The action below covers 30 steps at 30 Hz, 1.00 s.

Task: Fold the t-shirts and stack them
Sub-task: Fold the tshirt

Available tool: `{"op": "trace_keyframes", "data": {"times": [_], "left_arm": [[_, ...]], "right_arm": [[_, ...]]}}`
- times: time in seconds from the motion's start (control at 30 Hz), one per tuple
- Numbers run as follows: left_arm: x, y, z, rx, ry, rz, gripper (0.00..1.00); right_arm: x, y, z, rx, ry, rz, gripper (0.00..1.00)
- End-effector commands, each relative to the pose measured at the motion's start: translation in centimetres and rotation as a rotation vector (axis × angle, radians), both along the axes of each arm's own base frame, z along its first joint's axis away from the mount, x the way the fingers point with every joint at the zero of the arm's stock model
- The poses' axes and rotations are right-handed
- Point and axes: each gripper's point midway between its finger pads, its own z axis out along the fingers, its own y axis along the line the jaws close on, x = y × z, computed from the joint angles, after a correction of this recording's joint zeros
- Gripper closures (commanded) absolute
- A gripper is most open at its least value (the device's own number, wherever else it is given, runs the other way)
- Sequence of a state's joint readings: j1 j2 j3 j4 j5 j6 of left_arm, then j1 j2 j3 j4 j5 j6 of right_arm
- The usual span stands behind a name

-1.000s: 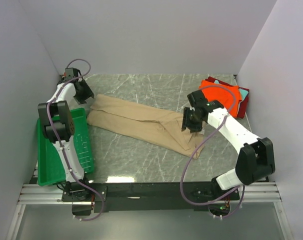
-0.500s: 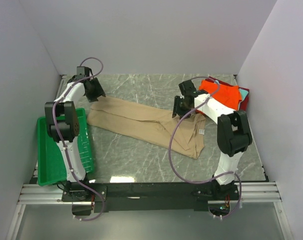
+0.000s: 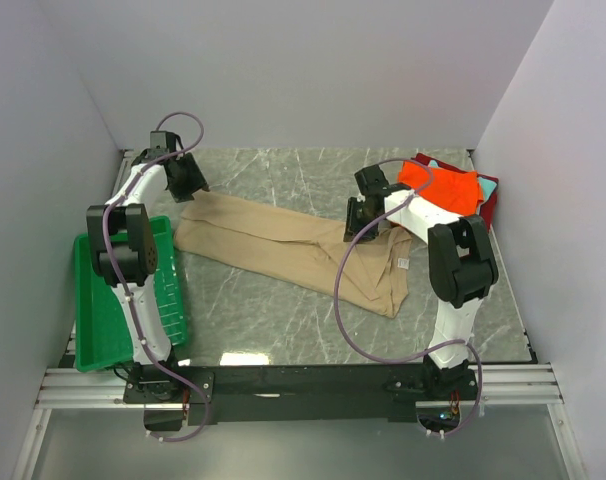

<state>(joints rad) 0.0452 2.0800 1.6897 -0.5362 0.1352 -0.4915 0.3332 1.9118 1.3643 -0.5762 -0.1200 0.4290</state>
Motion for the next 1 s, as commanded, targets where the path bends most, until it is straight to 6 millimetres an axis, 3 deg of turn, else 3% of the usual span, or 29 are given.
{"op": "trace_keyframes", "data": {"times": [0.0,0.17,0.5,0.8,0.97], "left_arm": [[0.5,-0.1,3.1,-0.001,-0.075,-0.013,0.42],[0.4,-0.1,2.8,0.004,-0.067,-0.014,0.42],[-0.3,0.1,2.3,0.013,-0.05,-0.009,0.43],[-0.6,0.1,1.8,0.014,-0.033,-0.009,0.43],[-0.8,0.0,1.5,0.008,-0.027,-0.012,0.42]], "right_arm": [[0.2,0.3,1.0,0.031,-0.032,0.003,0.58],[-0.1,0.1,0.6,0.018,-0.017,0.005,0.63],[-1.5,0.8,1.4,0.043,-0.004,0.036,0.99],[-3.7,3.2,3.3,0.069,-0.006,0.089,1.0],[-5.1,4.6,3.2,0.053,0.012,0.105,1.0]]}}
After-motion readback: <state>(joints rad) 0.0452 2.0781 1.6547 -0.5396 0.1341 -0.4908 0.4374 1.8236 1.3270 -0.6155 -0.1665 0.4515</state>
